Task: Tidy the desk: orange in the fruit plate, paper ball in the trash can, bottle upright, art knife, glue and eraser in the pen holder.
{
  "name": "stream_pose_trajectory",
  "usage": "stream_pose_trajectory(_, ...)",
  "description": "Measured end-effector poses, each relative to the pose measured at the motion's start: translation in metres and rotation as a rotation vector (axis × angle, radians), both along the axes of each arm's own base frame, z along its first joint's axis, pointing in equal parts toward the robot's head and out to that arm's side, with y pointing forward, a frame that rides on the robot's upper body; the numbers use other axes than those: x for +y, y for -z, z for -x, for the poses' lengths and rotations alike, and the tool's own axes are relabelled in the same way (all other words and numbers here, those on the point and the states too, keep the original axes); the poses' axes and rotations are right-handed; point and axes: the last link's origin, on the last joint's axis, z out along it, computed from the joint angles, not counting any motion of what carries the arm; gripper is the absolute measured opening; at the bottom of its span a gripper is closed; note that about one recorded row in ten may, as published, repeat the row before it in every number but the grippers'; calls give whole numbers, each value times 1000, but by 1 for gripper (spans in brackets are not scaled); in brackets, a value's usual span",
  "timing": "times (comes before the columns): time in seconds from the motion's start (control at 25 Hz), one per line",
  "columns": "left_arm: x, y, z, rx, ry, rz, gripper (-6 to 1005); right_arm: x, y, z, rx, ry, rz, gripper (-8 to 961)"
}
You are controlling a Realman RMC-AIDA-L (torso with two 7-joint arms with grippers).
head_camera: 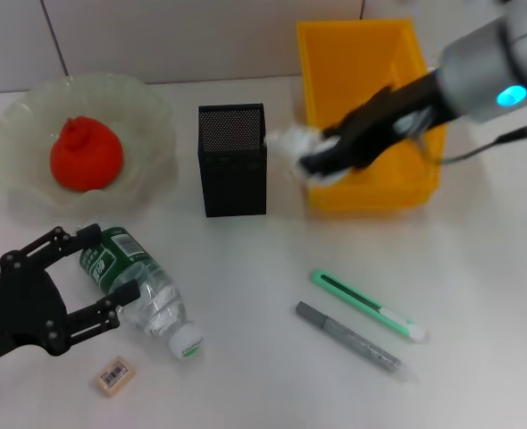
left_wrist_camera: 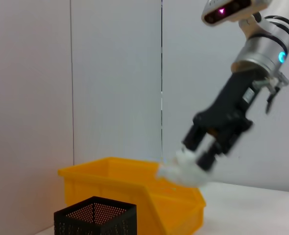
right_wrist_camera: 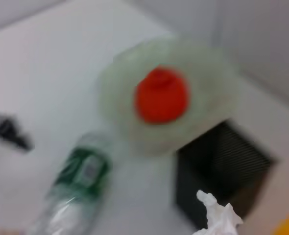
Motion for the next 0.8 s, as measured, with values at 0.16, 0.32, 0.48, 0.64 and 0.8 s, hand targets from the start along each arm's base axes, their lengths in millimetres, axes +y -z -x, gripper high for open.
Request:
stream_pose_trajectory(0.16,2,2,-3,2,9,6,811,16,-45,-27,67,41,-168,506)
stream_pose_trajectory(0.32,3,3,-4,3,13,10,810,25,-58,-40,84,49,-235,504)
stream_pose_trajectory(0.48,4,3,-5,3,19,10,809,38,-54,-57,58,73,-287,503)
stream_pose_trajectory(0.64,5,4,-7,-2,26,14,808,53,-35,-68,32,97,-282,514)
stream_pose_trajectory(0.8,5,5,-8,-3,29,17,807,58,-19,-66,18,73,-260,537)
